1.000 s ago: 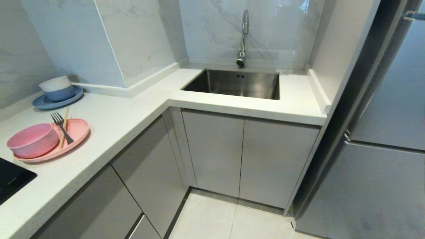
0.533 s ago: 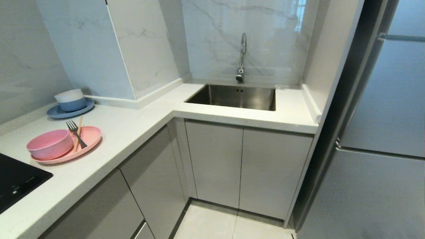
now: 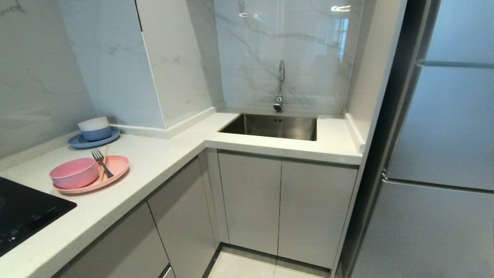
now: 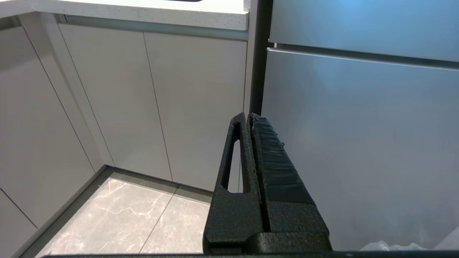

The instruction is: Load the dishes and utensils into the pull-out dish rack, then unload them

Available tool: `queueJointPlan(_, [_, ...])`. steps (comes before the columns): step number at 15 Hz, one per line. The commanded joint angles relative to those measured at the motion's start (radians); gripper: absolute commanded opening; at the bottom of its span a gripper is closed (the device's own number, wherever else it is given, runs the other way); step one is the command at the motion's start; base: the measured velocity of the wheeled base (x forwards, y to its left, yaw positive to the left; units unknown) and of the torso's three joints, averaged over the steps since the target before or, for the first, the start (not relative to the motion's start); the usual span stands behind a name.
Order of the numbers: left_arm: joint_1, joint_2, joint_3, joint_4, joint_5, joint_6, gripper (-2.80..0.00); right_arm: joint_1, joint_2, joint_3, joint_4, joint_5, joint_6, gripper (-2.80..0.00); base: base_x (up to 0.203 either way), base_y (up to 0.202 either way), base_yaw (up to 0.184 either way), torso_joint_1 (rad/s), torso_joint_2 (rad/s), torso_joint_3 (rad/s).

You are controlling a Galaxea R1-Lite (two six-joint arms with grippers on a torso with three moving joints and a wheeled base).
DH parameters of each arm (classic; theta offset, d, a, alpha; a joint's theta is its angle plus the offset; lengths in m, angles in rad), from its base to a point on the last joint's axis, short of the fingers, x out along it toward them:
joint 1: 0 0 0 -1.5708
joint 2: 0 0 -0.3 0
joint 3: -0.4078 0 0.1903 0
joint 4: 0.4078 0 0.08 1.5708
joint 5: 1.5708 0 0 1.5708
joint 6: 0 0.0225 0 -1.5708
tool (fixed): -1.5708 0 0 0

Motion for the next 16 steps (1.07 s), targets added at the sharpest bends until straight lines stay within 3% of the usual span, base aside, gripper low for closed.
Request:
queueJointPlan(1, [0.001,0.002,0.006,0.000,0.000,0.000,-2.80,0.000,0.000,0.000,0.000,0.001,0.000,-2.80,0.000,0.000,0.000,0.007,0.00,0.038])
queueJointPlan(13, [0.001,0.002,0.006,0.000,0.000,0.000,-2.80,0.000,0.000,0.000,-0.001,-0.001,0.002,-2.80,0.000,0.000,0.000,0.000,0.00,0.000])
queueJointPlan(16, [0.001,0.002,0.006,0.000,0.000,0.000,-2.80,0.000,0.000,0.000,-0.005,-0.028,0.054,-2.80,0.000,0.000,0.000,0.000,0.00,0.000])
